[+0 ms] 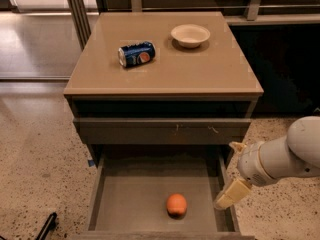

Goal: Pick orange from middle drawer and place on counter

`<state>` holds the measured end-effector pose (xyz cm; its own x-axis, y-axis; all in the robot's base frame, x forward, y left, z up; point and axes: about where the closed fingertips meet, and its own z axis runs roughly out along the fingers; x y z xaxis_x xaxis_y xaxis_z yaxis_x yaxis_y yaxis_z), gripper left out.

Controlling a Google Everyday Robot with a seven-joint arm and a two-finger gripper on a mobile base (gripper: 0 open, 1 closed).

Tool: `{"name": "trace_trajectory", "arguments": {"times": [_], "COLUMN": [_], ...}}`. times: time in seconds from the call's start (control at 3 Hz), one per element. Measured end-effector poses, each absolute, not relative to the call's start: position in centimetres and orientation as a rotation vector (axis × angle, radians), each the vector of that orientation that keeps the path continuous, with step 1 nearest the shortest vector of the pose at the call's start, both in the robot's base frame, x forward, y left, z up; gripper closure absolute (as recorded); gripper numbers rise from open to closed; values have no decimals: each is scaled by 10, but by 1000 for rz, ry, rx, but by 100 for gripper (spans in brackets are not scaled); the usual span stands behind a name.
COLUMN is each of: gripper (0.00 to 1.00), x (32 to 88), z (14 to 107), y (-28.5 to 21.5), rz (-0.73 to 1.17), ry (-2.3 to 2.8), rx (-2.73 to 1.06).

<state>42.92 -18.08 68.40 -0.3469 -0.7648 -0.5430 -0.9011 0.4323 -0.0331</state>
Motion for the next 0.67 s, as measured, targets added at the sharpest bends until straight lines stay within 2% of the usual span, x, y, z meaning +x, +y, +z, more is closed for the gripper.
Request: {"name": "trace_trajectory", "arguments": {"times": [0.67], "gripper": [0], "x": [446], "z": [641], "y": [-177], "rz": [372], "ry": [2207], "rx": [-1353]}}
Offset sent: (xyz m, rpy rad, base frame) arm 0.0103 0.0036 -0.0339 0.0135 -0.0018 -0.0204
